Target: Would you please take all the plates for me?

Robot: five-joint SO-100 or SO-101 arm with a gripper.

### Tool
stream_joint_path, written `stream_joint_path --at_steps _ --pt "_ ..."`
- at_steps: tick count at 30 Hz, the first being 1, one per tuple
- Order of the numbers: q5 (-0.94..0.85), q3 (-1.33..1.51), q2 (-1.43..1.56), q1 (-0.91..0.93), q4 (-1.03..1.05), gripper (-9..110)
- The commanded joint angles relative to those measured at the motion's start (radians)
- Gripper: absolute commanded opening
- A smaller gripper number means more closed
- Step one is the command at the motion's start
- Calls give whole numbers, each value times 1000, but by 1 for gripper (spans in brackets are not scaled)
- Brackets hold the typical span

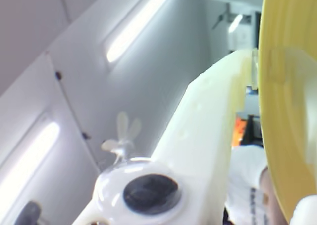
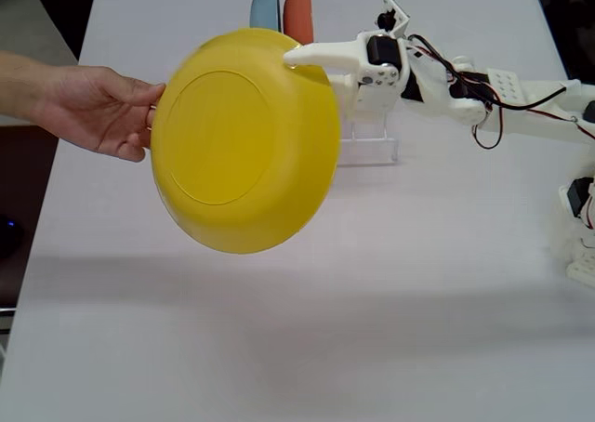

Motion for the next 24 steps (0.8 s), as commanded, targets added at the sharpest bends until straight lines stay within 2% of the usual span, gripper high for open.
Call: stream_joint_path --at_steps 1,6,7,12,20,24 --pt "9 -57 21 21 -29 0" --pt "-21 -57 21 29 -29 0" --pt "-41 -57 21 32 -29 3" --pt "-118 -55 20 46 -6 35" --pt "-153 -55 43 58 40 37" --pt "-213 -44 97 81 120 31"
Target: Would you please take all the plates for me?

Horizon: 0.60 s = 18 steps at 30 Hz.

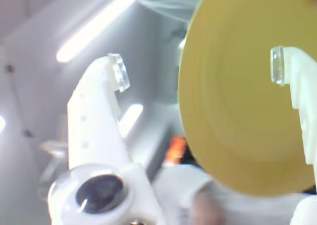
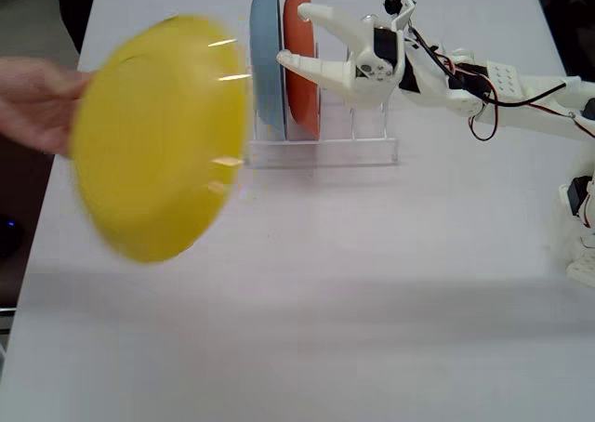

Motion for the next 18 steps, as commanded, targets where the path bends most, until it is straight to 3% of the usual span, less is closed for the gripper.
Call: stream_joint_path --at_steps 1,3,5,18 --pt "-49 -20 120 34 55 27" --pt "-81 43 170 66 61 9" --pt "-81 98 212 118 72 0" --pt "-186 115 210 397 296 3"
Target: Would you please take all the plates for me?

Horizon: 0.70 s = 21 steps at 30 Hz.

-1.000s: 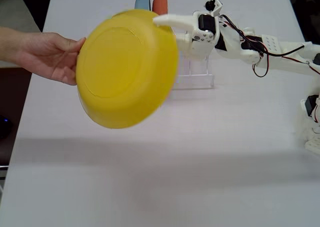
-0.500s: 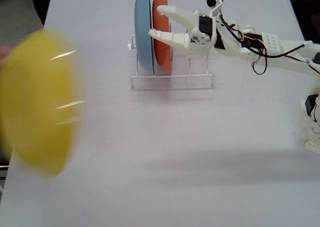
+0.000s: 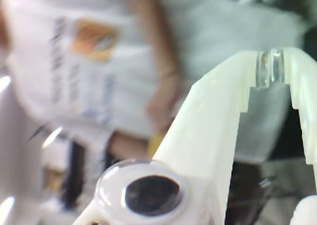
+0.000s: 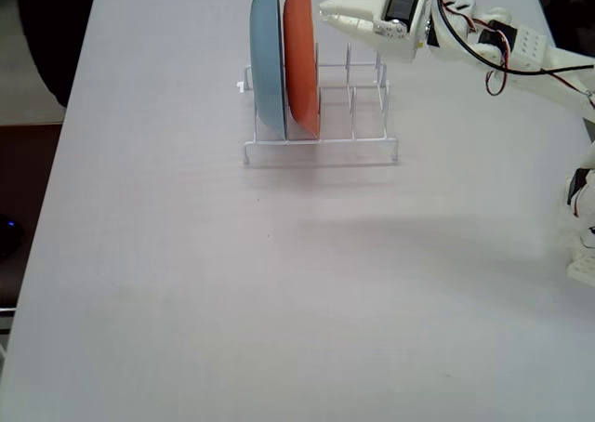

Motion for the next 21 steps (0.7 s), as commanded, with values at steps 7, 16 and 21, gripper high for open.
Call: stream_joint_path --at_steps 7,16,21 --pt "-132 -92 -60 110 67 23" --pt "-225 -273 -267 147 121 33" --pt "-212 -348 -354 161 132 33"
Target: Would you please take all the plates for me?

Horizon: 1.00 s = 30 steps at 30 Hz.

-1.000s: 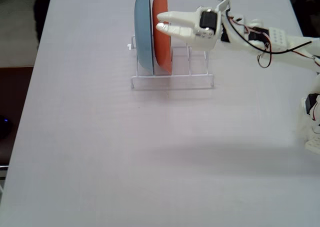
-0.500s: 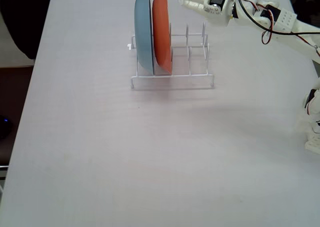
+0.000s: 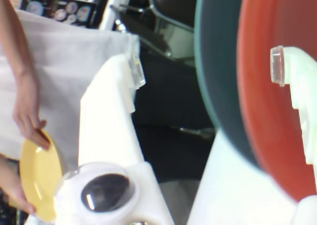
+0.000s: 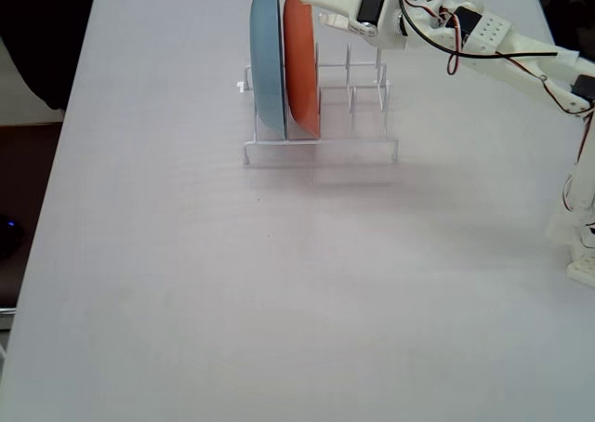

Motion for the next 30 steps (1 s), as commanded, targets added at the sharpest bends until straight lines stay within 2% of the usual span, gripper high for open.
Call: stream_joint_path --at_steps 1,12,17,22,30 --pt "12 -120 -23 15 5 33" --pt "67 -304 -198 34 26 24" --pt "78 -370 -232 34 26 0" --pt "84 -466 -232 43 89 0" --pt "35 -861 -218 51 388 0"
